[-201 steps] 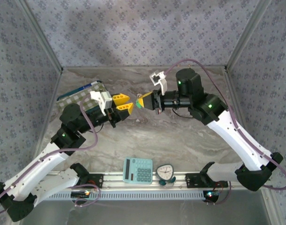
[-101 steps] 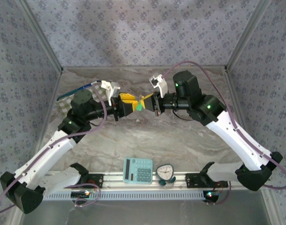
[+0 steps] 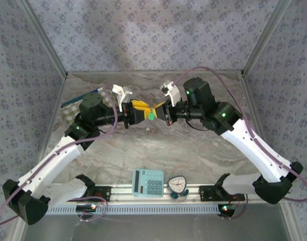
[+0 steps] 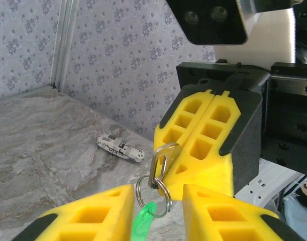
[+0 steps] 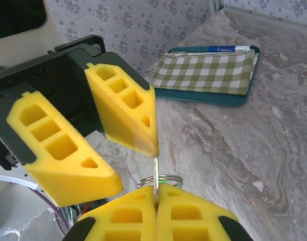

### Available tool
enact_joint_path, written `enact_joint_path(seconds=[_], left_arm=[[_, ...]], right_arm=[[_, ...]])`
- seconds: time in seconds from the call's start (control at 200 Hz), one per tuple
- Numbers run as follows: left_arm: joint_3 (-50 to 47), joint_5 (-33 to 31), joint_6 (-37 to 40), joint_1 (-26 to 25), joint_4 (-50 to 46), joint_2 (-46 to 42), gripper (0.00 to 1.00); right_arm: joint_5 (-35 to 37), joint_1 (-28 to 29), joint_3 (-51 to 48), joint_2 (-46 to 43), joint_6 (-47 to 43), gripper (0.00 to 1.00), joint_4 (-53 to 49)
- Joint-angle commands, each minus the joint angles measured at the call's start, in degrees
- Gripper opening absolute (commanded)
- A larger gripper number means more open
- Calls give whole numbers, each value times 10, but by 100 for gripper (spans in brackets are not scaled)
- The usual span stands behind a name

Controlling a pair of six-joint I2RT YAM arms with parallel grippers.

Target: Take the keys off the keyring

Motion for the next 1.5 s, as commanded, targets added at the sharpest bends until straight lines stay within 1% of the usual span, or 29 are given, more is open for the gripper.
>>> enact_joint_path(seconds=[0.0,0.16,0.25,0.39,0.465,0.53,0.645,0.97,1.099,1.299,1.404,1.494], left_arm=[[26,20,1,-3,-10,4,31],[34,15,12,-12,-24,11,30],[40,10,21,-16,-36,16,26],[43,3,32,-21,-48,23,21],[43,-1,36,-22,-52,25,14],[44,0,37,-22,-52,27,5],[44,-5,42,-24,-54,27,0],[26,-13,51,-26,-42,9,0],[9,-15,54,-29,-38,-2,0],[-20,-35,57,-36,-28,-23,0],[-38,-43,64,-39,-18,-37,0],[-48,-58,66,-40,-19,-44,0]], right_arm=[[23,6,22,4,-14,0,-11],[29,8,26,8,-16,0,-10],[30,9,29,9,-17,0,-10],[34,10,31,10,-20,0,-10],[33,11,31,10,-21,0,-10],[33,13,31,8,-22,0,-9],[40,13,28,7,-23,0,-8],[43,8,18,2,-11,0,-5],[32,-5,4,-7,8,0,16],[-17,-30,-8,-13,47,0,50],[-21,-34,-15,-15,59,0,56],[-13,-34,-13,-17,48,0,58]])
